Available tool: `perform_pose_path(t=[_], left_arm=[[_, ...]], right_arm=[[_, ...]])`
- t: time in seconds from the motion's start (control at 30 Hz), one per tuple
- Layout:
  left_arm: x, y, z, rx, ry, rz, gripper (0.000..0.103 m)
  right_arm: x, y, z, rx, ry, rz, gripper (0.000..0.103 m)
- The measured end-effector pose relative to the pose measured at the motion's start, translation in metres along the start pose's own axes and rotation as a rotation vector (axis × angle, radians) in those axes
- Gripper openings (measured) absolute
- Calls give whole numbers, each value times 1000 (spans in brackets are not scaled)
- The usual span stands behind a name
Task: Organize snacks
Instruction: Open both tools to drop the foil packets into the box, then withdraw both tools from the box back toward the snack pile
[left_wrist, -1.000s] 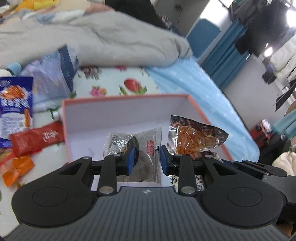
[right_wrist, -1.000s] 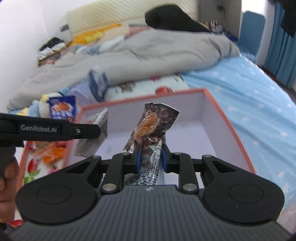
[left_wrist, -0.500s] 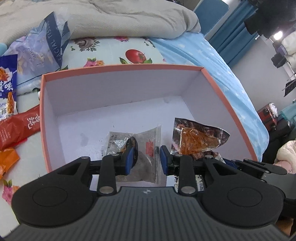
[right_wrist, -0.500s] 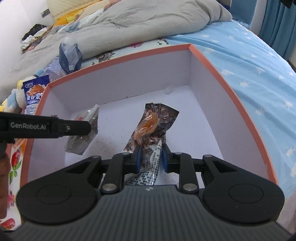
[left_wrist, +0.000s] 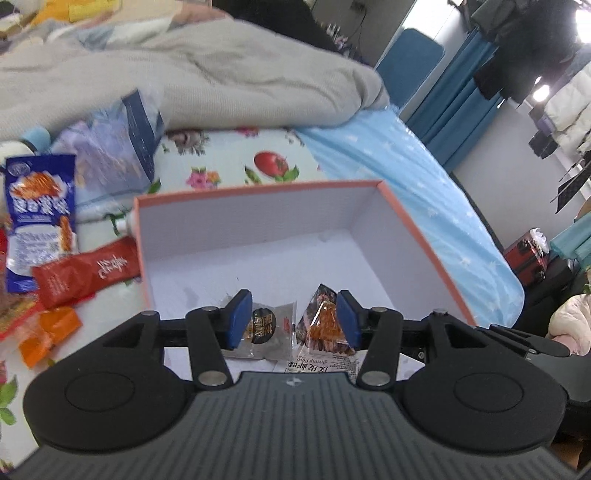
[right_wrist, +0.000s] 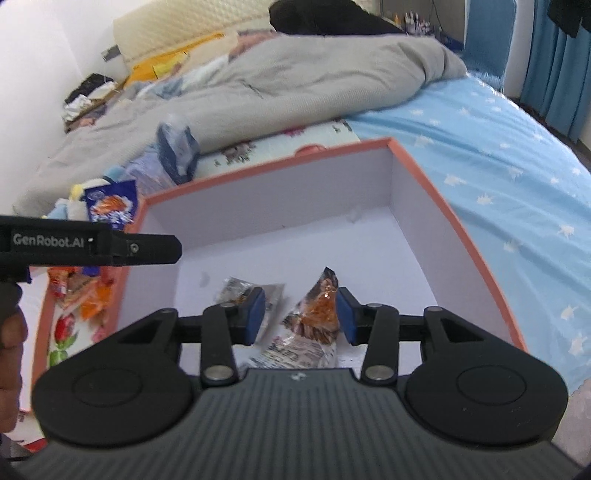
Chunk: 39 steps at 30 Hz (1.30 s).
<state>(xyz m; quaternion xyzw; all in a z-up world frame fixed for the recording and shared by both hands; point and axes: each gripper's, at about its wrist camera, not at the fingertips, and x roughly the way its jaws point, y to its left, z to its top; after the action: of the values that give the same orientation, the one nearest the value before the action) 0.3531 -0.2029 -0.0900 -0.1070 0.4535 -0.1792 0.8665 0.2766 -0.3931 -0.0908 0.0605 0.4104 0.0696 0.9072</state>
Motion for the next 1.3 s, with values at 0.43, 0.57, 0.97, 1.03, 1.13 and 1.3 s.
perform_pose_path(t=[0.43,0.57,0.97,1.03,1.13,1.3], left_arm=[[-103,10,-24,17,-156,27,56],[-127,16,-32,18,-193,34,56],[-193,29,-75,2,-278,67,56],[-203,33,-85,-4,-289,79,56],[-216,38,-101,-15,-302,98,56],[-237,52,-130,-41,-317,132,56]], right_arm=[[-64,38,-9,-13,-125,67,45],[-77,50,-11,-21,-158,79,45],[-110,86,-34,-70,-210,126,45],[-115,93,-41,-80,-215,136,45],[-122,102,-50,-84,-216,155,45],[-128,118,-66,-113,-212,190,45]])
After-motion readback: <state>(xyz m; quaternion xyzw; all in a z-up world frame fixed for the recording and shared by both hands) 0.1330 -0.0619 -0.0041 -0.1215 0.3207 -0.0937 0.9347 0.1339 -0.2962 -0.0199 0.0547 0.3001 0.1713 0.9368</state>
